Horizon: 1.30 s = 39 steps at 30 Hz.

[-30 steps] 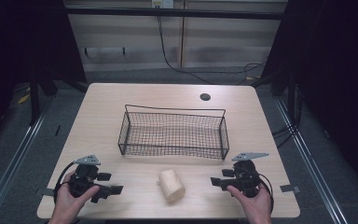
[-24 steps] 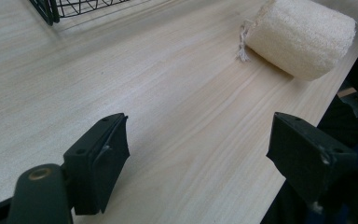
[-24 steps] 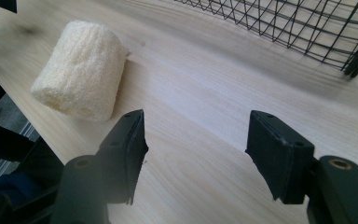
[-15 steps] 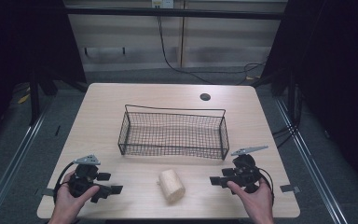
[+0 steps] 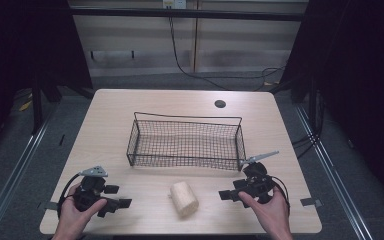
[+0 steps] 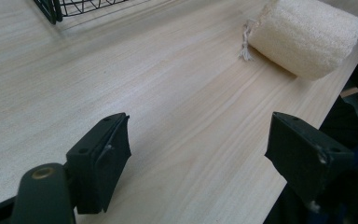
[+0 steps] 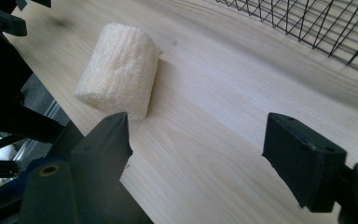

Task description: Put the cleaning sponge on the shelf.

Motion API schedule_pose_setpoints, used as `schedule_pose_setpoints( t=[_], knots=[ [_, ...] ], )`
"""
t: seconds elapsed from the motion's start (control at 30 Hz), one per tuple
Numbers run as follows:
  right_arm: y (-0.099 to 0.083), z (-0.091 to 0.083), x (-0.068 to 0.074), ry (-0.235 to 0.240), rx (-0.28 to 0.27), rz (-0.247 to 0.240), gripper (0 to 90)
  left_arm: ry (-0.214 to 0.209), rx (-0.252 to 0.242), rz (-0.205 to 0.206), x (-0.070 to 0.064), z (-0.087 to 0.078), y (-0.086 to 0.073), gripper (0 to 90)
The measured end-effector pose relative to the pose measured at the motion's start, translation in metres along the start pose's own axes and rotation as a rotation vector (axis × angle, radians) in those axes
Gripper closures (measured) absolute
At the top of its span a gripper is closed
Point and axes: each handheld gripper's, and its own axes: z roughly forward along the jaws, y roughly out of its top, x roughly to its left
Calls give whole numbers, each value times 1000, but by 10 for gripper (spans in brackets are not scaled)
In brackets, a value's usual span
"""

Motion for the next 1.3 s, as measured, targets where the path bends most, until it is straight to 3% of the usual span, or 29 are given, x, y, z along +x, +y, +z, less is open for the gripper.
schedule_pose_setpoints(
  t=[0.43, 0.73, 0.87, 1.1, 1.3],
  knots=[
    [19, 7, 11, 44, 51, -26, 216, -3, 4, 3, 0, 0, 0, 210],
    [32, 10, 17, 33, 68, -57, 230, -4, 4, 3, 1, -1, 0, 210],
    [40, 17, 26, 37, 127, -70, 231, 0, 1, 2, 0, 0, 0, 210],
    [48, 29, 34, 49, 180, -91, 227, 1, 1, 1, 0, 0, 0, 210],
    [57, 38, 43, 26, 236, -100, 237, -7, 3, 3, 1, -1, 0, 209]
  ],
)
